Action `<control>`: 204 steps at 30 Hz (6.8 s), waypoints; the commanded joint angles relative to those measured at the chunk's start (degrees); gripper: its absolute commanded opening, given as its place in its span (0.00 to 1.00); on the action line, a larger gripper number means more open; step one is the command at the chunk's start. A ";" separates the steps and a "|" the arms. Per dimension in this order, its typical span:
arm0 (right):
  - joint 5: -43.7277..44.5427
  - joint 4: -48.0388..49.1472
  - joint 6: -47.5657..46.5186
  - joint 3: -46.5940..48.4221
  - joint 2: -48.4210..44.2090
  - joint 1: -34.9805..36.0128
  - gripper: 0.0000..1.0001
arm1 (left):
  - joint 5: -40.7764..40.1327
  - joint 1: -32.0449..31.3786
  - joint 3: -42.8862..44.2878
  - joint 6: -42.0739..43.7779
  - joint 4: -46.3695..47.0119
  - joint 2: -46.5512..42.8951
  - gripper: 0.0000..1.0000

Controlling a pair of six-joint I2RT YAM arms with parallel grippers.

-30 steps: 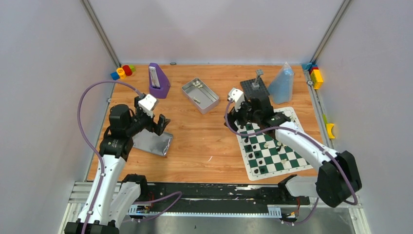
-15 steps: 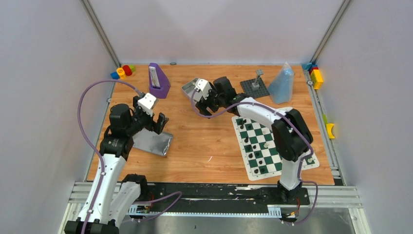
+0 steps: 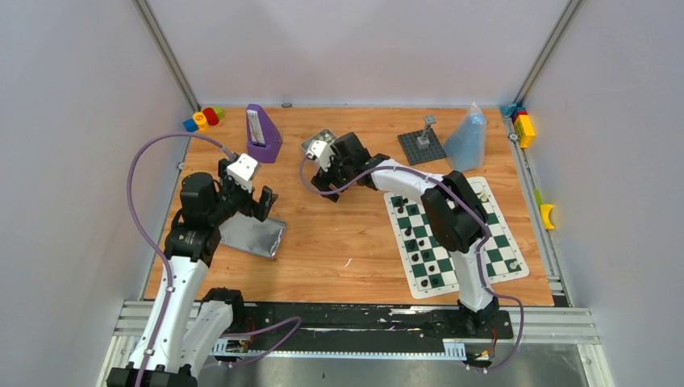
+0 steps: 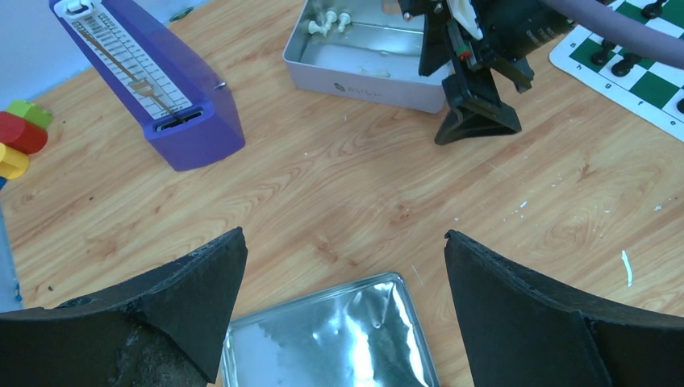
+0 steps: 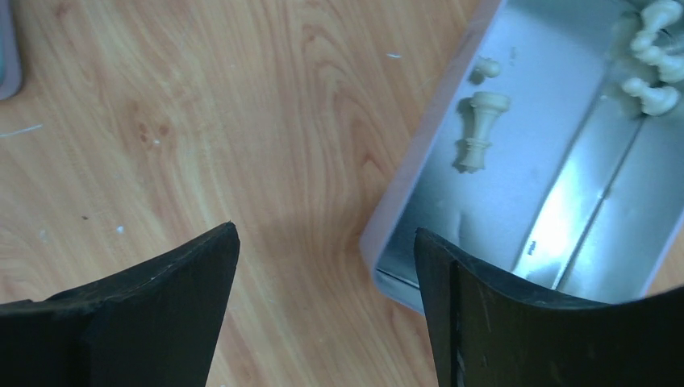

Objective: Set up the chess pieces on the board
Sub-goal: Adjust the storage box at the center of the board, then adjust the chessboard at the center of the board, then adjust the storage box at the center of the board.

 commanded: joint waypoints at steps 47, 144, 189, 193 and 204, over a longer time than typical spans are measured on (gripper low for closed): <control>7.79 -12.74 -2.52 -31.13 -43.01 -8.46 0.83 | -5.11 1.13 0.70 0.98 2.45 -2.71 1.00; 19.66 -7.98 6.42 -14.60 -10.26 4.72 0.82 | -2.41 1.14 -0.51 2.64 2.28 -2.25 1.00; 17.93 -6.64 0.99 11.40 6.15 6.70 0.82 | -5.27 1.24 -0.21 2.47 2.41 -2.89 1.00; 18.82 -6.57 0.50 11.30 4.55 6.70 0.82 | -5.54 1.31 -0.26 2.40 2.59 -2.88 1.00; 19.43 -6.61 0.61 -3.13 -10.60 5.75 0.81 | -4.30 1.28 -0.68 2.57 2.73 -3.10 1.00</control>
